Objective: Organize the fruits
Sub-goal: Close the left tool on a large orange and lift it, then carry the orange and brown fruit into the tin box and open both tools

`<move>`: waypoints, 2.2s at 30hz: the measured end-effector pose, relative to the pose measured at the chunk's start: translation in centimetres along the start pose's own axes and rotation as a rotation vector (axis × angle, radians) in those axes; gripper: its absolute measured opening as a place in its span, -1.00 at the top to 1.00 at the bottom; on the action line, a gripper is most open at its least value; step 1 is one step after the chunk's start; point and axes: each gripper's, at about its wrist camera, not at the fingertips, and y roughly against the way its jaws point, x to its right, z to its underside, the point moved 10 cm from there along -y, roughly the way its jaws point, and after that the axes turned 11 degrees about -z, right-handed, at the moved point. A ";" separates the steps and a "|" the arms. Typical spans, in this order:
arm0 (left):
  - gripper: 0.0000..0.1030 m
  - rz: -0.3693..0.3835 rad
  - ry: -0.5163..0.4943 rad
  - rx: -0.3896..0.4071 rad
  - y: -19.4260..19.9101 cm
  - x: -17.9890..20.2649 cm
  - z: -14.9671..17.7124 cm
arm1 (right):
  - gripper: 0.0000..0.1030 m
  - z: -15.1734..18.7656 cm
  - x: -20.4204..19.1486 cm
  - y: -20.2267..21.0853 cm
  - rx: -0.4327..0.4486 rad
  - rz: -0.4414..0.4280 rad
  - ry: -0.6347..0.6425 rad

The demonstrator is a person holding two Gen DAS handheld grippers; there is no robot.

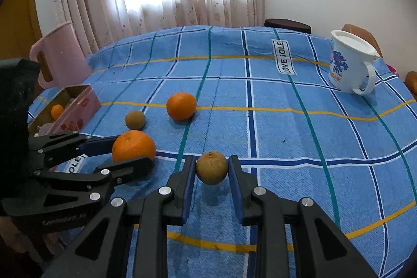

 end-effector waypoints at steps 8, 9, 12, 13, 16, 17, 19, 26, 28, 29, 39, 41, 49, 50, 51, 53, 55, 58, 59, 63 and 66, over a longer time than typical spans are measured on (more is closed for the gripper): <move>0.04 -0.038 -0.002 0.100 2.1 -0.6 -0.7 | 0.47 -0.4 -1.0 1.0 0.054 -0.025 0.036; 0.04 -0.039 -0.003 0.108 2.2 -0.6 -0.8 | 0.47 -0.5 -1.1 1.1 0.060 -0.026 0.040; 0.04 -0.049 -0.006 0.134 2.6 -0.6 -1.1 | 0.47 -0.7 -1.4 1.4 0.075 -0.032 0.051; 0.04 -0.055 -0.006 0.143 2.7 -0.6 -1.2 | 0.47 -0.7 -1.4 1.5 0.079 -0.031 0.053; 0.04 -0.068 -0.007 0.168 3.1 -0.7 -1.4 | 0.47 -0.8 -1.5 1.8 0.094 -0.036 0.060; 0.04 -0.072 -0.006 0.175 3.2 -0.7 -1.4 | 0.47 -0.9 -1.7 1.9 0.099 -0.039 0.063; 0.04 -0.078 -0.009 0.186 3.3 -0.6 -1.6 | 0.47 -1.0 -1.9 2.1 0.112 -0.048 0.074; 0.04 -0.102 -0.005 0.225 4.1 -0.9 -1.8 | 0.47 -1.4 -2.6 2.9 0.158 -0.062 0.105; 0.04 -0.105 -0.004 0.238 4.3 -0.9 -1.8 | 0.47 -1.4 -2.8 3.1 0.167 -0.065 0.112; 0.04 -0.107 -0.003 0.244 4.4 -0.9 -1.9 | 0.47 -1.4 -2.8 3.2 0.170 -0.066 0.113; 0.04 -0.124 0.019 0.305 5.7 -1.4 -2.1 | 0.47 -1.7 -3.4 4.0 0.212 -0.076 0.141; 0.04 -0.128 0.022 0.320 6.0 -1.5 -2.2 | 0.47 -1.7 -3.5 4.2 0.221 -0.075 0.146; 0.04 -0.143 0.021 0.370 7.1 -1.5 -2.4 | 0.47 -1.8 -4.0 4.9 0.257 -0.072 0.166; 0.04 -0.145 0.023 0.375 7.2 -1.6 -2.4 | 0.47 -1.8 -4.0 5.0 0.262 -0.071 0.169; 0.04 -0.145 0.023 0.378 7.2 -1.6 -2.4 | 0.47 -1.8 -4.1 5.1 0.266 -0.070 0.171; 0.04 -0.147 0.024 0.387 7.4 -1.7 -2.4 | 0.47 -1.8 -4.2 5.4 0.278 -0.067 0.177; 0.04 -0.149 0.025 0.395 7.6 -1.7 -2.4 | 0.47 -1.8 -4.4 5.8 0.295 -0.064 0.188; 0.04 -0.152 0.026 0.413 8.0 -1.7 -2.4 | 0.47 -1.9 -4.6 6.3 0.317 -0.059 0.202; 0.04 -0.152 0.025 0.417 8.1 -1.7 -2.4 | 0.47 -1.9 -4.7 6.4 0.322 -0.056 0.206; 0.04 -0.147 0.029 0.422 8.3 -1.8 -2.4 | 0.47 -2.0 -4.9 6.4 0.325 -0.042 0.224; 0.04 -0.132 0.037 0.407 8.1 -2.0 -2.3 | 0.47 -2.0 -5.1 6.2 0.316 -0.033 0.236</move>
